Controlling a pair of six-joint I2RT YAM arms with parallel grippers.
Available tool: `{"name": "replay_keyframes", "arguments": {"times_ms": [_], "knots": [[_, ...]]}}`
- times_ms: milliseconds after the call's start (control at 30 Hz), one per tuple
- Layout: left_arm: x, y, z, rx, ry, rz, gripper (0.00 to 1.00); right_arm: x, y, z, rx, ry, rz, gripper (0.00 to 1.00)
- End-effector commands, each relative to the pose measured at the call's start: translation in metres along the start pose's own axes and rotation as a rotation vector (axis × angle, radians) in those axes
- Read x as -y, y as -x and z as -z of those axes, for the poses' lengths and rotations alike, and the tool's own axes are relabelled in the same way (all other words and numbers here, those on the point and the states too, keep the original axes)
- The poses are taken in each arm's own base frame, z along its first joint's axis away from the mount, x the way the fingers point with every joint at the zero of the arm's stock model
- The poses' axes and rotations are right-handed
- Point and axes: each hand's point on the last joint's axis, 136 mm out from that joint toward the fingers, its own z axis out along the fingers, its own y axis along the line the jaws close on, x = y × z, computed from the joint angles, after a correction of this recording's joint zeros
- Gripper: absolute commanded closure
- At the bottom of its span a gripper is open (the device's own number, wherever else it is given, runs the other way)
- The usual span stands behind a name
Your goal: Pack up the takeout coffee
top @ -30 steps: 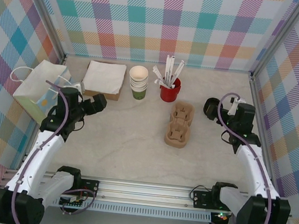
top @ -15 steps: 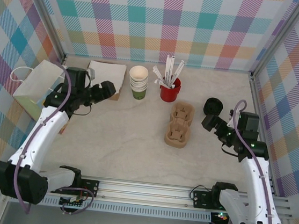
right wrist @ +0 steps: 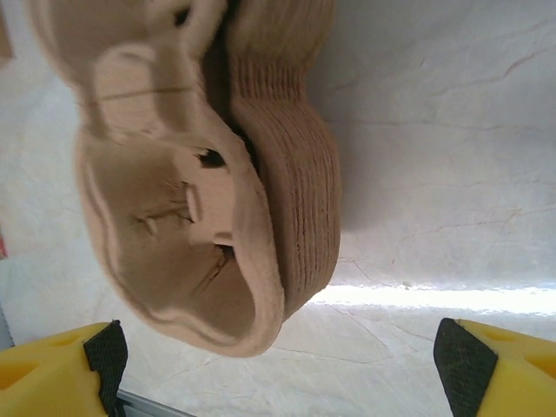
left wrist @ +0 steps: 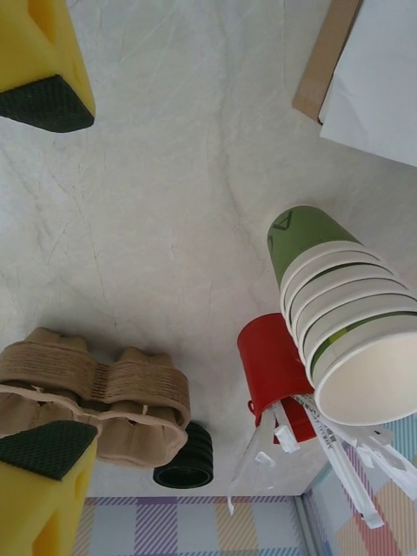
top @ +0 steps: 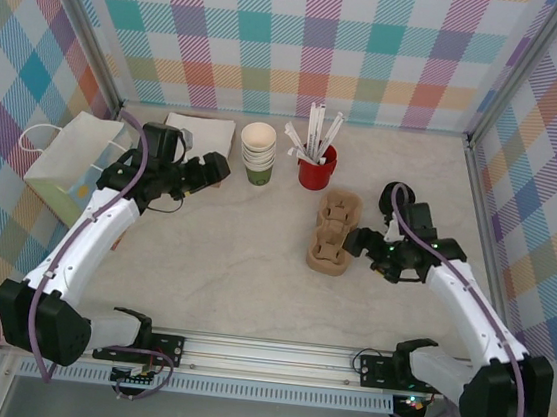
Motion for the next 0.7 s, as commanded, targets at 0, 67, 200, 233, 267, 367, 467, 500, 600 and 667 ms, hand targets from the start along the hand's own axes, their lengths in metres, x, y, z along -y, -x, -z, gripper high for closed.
{"name": "replay_keyframes", "arguments": {"times_ms": [0,67,200,233,267,367,467,500,600,667], "knots": [[-0.005,-0.007,-0.001,-0.017,0.028,0.002,0.12,0.002,0.0,-0.019,-0.023,-0.065,-0.012,0.07],[-0.006,-0.007,-0.002,-0.018,0.035,0.004,0.11,0.003,0.001,-0.029,-0.04,-0.104,-0.012,0.08],[-0.008,-0.006,-0.003,-0.017,0.047,0.004,0.11,0.007,0.009,-0.044,-0.033,-0.159,-0.05,0.09],[-0.009,-0.006,-0.003,-0.016,0.049,0.006,0.11,0.007,0.012,-0.048,-0.028,-0.165,-0.065,0.1],[-0.008,-0.006,-0.003,-0.017,0.049,0.004,0.11,0.006,0.016,-0.052,-0.026,-0.163,-0.072,0.12],[-0.01,-0.006,-0.003,-0.018,0.06,-0.004,0.11,0.002,0.027,-0.058,-0.016,-0.173,-0.08,0.13],[-0.011,-0.006,-0.003,-0.019,0.07,-0.01,0.11,0.003,0.04,-0.062,0.007,-0.218,-0.07,0.15],[-0.012,-0.006,-0.003,-0.019,0.072,-0.01,0.11,0.004,0.045,-0.063,0.018,-0.231,-0.064,0.16],[-0.012,-0.005,-0.003,-0.019,0.076,-0.01,0.11,0.004,0.058,-0.068,0.043,-0.264,-0.054,0.17],[-0.012,-0.005,-0.003,-0.018,0.076,-0.009,0.11,0.002,0.068,-0.071,0.059,-0.281,-0.04,0.17]]}}
